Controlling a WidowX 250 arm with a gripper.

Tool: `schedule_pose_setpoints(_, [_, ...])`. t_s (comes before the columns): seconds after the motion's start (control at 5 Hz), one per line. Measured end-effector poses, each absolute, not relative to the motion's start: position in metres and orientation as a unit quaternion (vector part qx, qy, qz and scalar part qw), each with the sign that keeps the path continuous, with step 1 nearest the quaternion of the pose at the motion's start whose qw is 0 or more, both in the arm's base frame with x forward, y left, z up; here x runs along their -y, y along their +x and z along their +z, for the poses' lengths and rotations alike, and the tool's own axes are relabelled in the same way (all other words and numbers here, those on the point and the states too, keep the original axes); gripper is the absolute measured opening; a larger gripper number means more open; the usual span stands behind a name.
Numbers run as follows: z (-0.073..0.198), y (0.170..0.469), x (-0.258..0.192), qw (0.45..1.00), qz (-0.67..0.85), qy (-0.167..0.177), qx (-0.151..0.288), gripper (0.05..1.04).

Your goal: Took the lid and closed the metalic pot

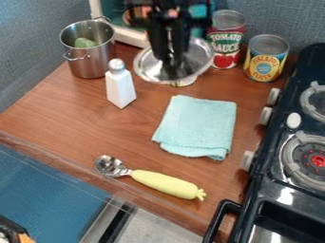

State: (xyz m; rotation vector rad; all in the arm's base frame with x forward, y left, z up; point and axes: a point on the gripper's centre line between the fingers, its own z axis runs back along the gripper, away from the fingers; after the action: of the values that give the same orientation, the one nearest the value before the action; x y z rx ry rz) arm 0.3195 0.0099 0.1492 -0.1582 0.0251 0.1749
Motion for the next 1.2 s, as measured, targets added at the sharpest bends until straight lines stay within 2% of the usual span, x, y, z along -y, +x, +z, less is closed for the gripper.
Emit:
schedule_pose_setpoints(0.2, [0.151,0.333,-0.051,0.989,0.128,-0.078,-0.009,0.28])
schedule_pose_setpoints(0.4, [0.144,0.349,-0.075,0.986,0.147,-0.08,-0.017,0.28])
schedule_pose_setpoints(0.8, [0.147,0.374,-0.134,0.975,0.209,-0.08,-0.013,0.28])
schedule_pose_setpoints(1.2, [0.146,0.383,-0.178,0.963,0.255,-0.083,-0.021,0.28])
